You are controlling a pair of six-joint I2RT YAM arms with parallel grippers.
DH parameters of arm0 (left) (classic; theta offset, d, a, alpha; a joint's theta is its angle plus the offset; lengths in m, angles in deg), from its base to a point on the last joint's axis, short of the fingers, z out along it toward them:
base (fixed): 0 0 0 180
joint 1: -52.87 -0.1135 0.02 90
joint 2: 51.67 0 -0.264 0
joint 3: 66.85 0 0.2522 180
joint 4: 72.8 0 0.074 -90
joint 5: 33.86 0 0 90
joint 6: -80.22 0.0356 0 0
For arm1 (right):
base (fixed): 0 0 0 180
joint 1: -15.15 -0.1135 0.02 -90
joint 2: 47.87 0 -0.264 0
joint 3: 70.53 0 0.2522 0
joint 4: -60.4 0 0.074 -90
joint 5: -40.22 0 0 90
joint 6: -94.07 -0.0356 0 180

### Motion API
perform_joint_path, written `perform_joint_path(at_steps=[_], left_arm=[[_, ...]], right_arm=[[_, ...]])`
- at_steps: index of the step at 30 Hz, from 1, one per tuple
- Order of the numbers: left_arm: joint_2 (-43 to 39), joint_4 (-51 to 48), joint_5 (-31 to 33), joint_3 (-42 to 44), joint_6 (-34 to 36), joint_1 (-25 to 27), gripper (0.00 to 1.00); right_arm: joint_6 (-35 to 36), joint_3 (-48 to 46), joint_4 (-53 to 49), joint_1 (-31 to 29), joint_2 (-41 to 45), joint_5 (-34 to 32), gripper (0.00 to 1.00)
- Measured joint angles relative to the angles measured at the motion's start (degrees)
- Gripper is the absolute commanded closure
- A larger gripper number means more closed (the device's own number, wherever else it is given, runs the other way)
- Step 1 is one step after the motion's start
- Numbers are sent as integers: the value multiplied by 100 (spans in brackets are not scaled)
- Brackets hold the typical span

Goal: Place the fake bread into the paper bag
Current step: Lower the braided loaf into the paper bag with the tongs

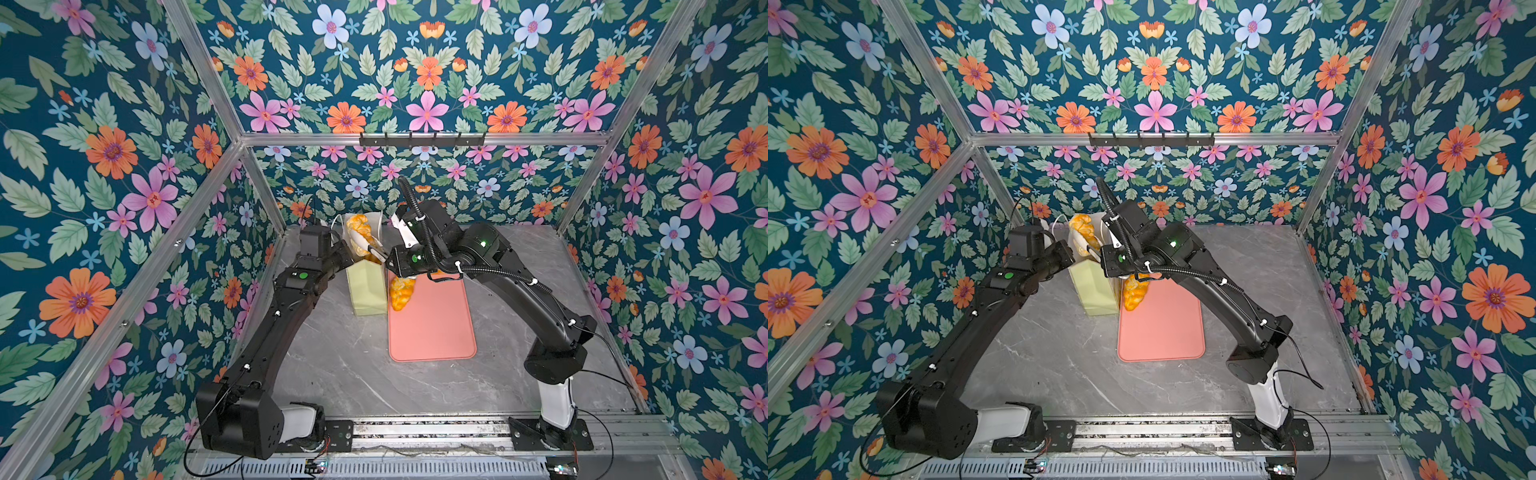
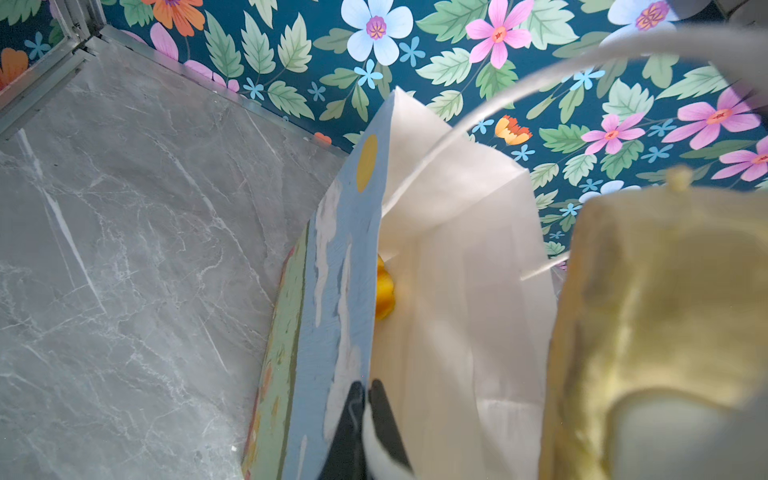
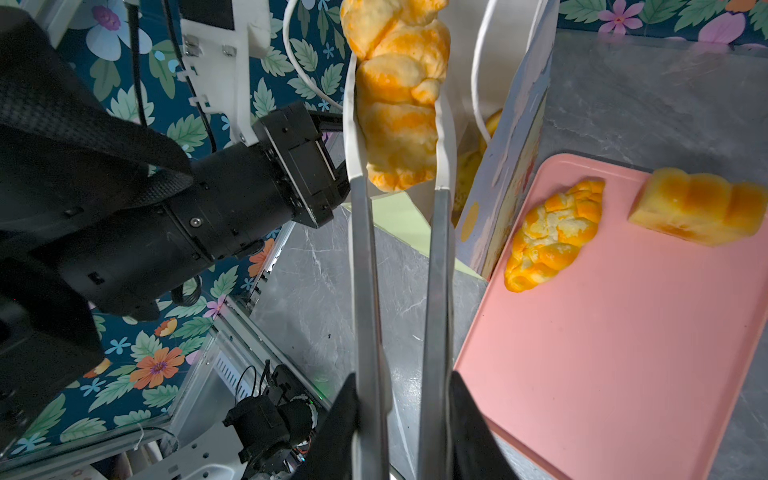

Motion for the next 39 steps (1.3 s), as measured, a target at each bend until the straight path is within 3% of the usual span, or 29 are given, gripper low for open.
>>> perform_joint_path(at_steps=[7,39], left_arm=[[-35,2,-105,-26,-79,0,93],[-166,-94,-160,-26,-101,2,92]], right_arm=[[4,566,-365,7,-400,2,79],[111,479,-625,15,-555,-229,71]])
